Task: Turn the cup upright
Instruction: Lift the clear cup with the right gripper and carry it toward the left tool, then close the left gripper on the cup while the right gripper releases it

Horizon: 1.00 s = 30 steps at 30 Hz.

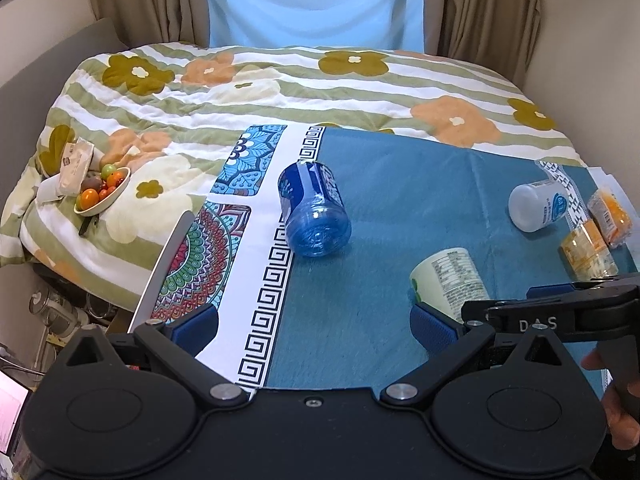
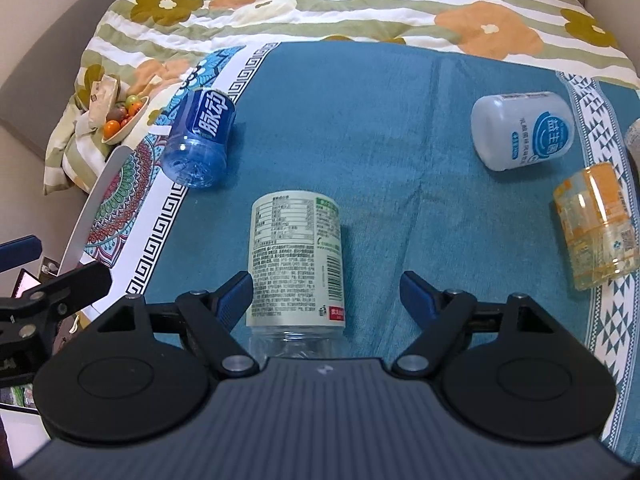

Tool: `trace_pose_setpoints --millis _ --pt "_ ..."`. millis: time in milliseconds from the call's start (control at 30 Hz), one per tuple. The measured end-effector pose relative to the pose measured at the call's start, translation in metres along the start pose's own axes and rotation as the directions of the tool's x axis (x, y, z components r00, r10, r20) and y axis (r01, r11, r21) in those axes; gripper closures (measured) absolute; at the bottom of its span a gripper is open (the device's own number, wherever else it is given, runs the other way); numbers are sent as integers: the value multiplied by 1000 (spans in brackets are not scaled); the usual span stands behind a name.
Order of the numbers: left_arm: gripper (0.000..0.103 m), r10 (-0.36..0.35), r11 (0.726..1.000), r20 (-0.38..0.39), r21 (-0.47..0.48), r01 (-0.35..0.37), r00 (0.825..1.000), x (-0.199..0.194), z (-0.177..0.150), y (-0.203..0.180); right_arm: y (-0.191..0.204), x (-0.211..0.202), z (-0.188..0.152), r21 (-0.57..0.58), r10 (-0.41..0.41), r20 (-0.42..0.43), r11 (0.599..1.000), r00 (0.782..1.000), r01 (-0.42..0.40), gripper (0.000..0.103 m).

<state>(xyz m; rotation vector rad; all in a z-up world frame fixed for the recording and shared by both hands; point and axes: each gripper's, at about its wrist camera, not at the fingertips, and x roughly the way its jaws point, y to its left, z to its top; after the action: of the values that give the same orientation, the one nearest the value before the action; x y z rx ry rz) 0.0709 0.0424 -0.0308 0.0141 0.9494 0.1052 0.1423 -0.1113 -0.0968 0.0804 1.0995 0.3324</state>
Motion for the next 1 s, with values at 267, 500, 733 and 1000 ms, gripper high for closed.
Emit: trace_pose_setpoints --millis 267,500,733,1000 --pt "0 -62 998 -45 -12 61 997 9 26 -22 -28 -36 -3 35 -37 63 999 997 35 8" --pt "1 -113 994 -194 -27 110 974 54 48 -66 -64 -68 -20 89 -97 109 992 989 87 7" --pt "9 -132 989 -331 -105 102 935 98 49 -82 -100 -74 -41 163 -121 94 981 988 104 7" --pt "12 -128 982 -400 -177 61 908 123 53 -81 -126 -61 -54 218 -105 63 972 992 89 7"
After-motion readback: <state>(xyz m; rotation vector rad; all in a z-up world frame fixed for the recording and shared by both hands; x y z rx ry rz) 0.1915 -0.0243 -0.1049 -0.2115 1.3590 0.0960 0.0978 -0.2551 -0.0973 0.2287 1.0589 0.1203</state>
